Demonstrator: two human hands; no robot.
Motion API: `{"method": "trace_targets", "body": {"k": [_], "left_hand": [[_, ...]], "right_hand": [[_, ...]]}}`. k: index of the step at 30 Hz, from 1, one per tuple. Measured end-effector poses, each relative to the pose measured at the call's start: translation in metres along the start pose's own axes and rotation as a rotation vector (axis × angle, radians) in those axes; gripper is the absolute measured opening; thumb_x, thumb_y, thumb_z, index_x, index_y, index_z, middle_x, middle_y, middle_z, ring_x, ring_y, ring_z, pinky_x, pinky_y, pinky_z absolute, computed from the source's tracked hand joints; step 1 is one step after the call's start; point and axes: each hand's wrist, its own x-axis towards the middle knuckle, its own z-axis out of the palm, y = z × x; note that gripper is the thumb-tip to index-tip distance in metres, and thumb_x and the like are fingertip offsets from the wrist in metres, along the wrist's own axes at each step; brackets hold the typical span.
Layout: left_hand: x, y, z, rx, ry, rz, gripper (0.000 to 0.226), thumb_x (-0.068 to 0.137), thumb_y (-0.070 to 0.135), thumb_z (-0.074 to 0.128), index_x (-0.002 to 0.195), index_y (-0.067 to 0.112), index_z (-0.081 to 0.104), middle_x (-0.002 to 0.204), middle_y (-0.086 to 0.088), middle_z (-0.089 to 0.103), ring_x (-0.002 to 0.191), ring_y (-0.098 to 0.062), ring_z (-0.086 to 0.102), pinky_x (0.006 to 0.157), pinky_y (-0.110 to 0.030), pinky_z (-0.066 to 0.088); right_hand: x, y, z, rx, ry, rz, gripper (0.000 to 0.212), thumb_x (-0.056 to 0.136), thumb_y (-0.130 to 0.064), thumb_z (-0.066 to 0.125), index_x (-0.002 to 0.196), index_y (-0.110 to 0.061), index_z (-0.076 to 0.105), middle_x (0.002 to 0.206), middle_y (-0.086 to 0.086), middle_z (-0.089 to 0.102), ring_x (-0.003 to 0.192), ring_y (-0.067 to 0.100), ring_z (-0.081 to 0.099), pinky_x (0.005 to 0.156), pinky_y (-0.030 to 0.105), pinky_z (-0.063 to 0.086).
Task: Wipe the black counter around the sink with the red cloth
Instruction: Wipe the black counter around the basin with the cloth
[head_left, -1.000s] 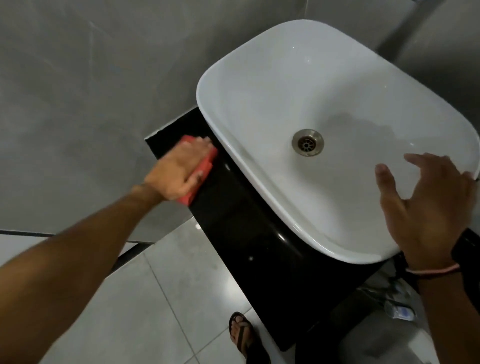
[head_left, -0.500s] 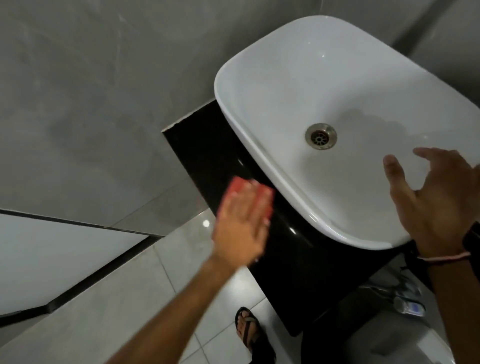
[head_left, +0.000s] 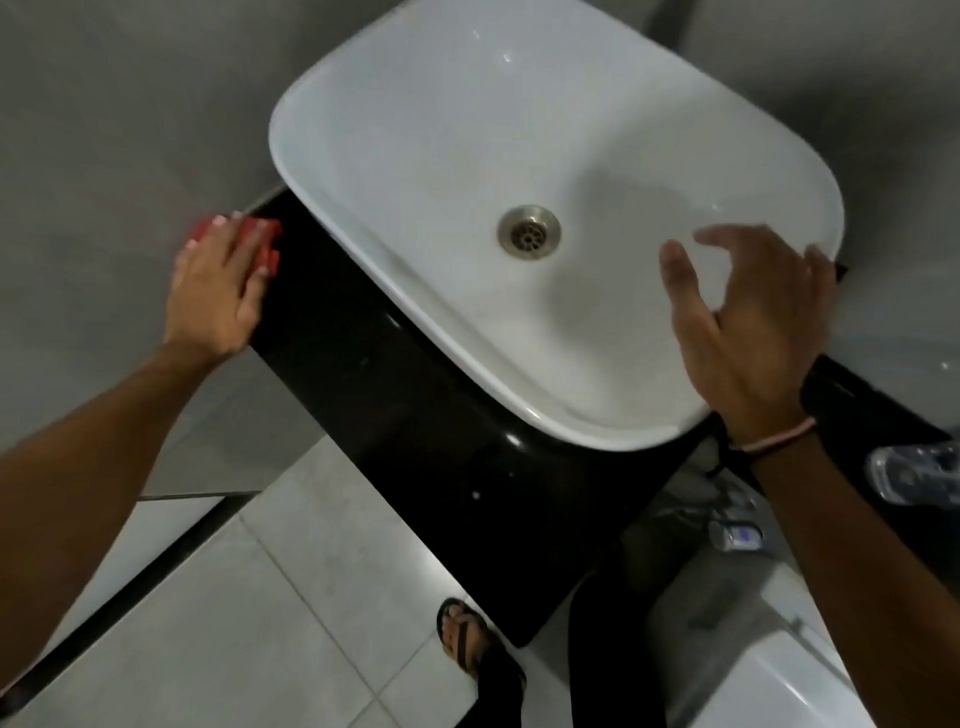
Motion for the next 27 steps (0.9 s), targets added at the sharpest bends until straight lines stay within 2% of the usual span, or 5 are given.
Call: {"method": "trace_targets", "body": {"k": [5,12,18,22,27], "left_hand": [[-0.067,0.086,0.024,-0.015,0.033,-0.21,0.062,0.1,0.037,0.029,0.159,0.017,0.03,0.167,-0.018,0.03,0.156,-0.035,0.025,0.127,-0.052,0.016],[-0.195,0.304,0.05,-0.055,-0.028,0.019,0.059,0.1,0.034,0.04,0.154,0.011,0.04,0.161,-0.019,0.042,0.152,-0.033,0.036,0.124,-0.055,0.032],[-0.209,0.391,0.051,-0.062,-0.222,0.058,0.07,0.098,0.041,0.045,0.159,0.014,0.025,0.166,-0.016,0.033,0.156,-0.032,0.028,0.127,-0.054,0.027],[-0.208,0.395,0.049,-0.084,-0.195,0.098,0.067,0.098,0.037,0.047,0.158,0.014,0.028,0.164,-0.015,0.037,0.155,-0.03,0.031,0.127,-0.052,0.029],[-0.206,0.311,0.048,-0.09,-0.145,0.531,0.057,0.105,0.042,0.038,0.157,0.022,0.034,0.166,-0.01,0.035,0.156,-0.025,0.027,0.125,-0.051,0.033]], "right_hand": [[0.001,0.0,0.007,-0.034,0.028,0.027,0.059,0.1,-0.063,0.037,0.131,-0.021,0.065,0.137,-0.004,0.068,0.14,0.014,0.052,0.129,0.044,0.019],[-0.004,0.001,0.011,-0.039,0.058,0.011,0.06,0.099,-0.063,0.036,0.126,-0.02,0.068,0.131,-0.001,0.071,0.139,0.016,0.054,0.129,0.045,0.018],[-0.003,0.002,0.011,-0.087,0.021,0.011,0.062,0.099,-0.064,0.034,0.127,-0.02,0.068,0.133,-0.001,0.07,0.142,0.016,0.051,0.129,0.043,0.016],[-0.003,0.005,0.006,-0.104,-0.018,-0.002,0.059,0.102,-0.06,0.035,0.128,-0.018,0.066,0.135,0.002,0.068,0.145,0.02,0.048,0.129,0.045,0.016],[-0.005,0.004,0.003,-0.149,-0.067,-0.037,0.058,0.104,-0.058,0.034,0.132,-0.018,0.063,0.14,0.004,0.065,0.148,0.022,0.043,0.129,0.045,0.015]]}}
